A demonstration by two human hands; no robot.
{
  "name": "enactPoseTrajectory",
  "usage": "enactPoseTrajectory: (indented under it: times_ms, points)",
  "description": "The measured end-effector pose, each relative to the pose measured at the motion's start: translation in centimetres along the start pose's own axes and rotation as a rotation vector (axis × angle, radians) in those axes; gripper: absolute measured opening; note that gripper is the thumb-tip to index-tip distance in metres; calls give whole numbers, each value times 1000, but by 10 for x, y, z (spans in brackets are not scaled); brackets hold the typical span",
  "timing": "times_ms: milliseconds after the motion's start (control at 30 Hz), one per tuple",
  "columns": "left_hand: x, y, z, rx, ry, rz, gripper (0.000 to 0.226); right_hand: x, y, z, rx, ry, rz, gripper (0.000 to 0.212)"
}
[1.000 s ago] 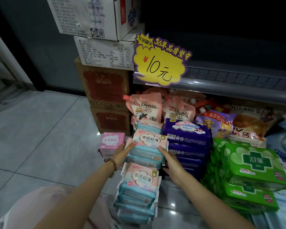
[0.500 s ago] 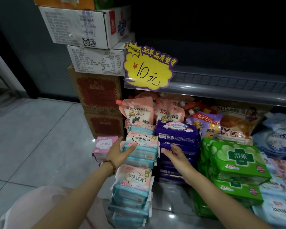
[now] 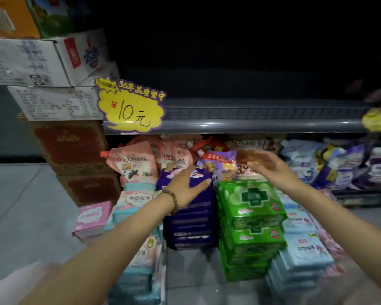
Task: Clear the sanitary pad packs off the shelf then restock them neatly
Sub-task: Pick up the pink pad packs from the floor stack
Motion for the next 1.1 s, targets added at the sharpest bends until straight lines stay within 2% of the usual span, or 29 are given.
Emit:
enactPoseTrajectory:
  times_ms: [133, 233, 300, 400, 467, 533, 600, 667, 700, 767, 800, 867, 1000, 1100]
  points:
    - [-52, -26, 32, -46, -62, -99, 83, 45, 15, 48, -165, 91, -69, 56]
    - [-82, -48, 54, -123, -158, -126, 79, 64, 16, 85, -257, 114, -131, 65]
    - [-99, -66, 69, -165, -223, -147, 86, 74, 9, 104, -305, 114, -195, 65]
    - [-123, -95, 83, -151, -356, -195, 82, 83, -12, 129, -351, 126, -406, 74]
    - [-135, -107, 90, -135, -431, -196, 78, 90, -24, 146, -387, 200, -569, 70]
    - [-143, -113, 95, -131, -506, -199, 78, 100, -32, 164, -441, 219, -606, 67]
    - [-148, -115, 101, -117, -567, -212, 81, 114, -34, 182, -477, 216, -586, 78]
    - [-149, -116, 111, -110, -628, -219, 84, 130, -32, 195, -508, 215, -599, 100]
    - [-150, -116, 118, -105, -661, -221, 85, 138, -32, 201, -509, 229, -620, 99]
    - [-154, -116, 131, -89, -715, -217, 87, 155, -30, 213, -506, 288, -652, 78]
    - [-159, -116, 138, -84, -735, -206, 87, 164, -30, 218, -498, 319, -661, 78]
    - [-172, -116, 151, -80, -751, -187, 86, 183, -30, 228, -484, 381, -697, 94]
    - [-216, -115, 178, -78, -786, -189, 85, 213, -19, 256, -409, 675, -885, 109]
    - [-249, -112, 198, -104, -885, -137, 84, 228, -5, 273, -378, 697, -972, 139]
Point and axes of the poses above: each hand's wrist, its own y-axis away from the middle knuckle, its own x-axis out of the back of the hand, z = x × y, the point moved 2 cm from there along -y, towards the middle knuckle, and after that the axes turned 12 degrees about x, right-handed, at the moved point
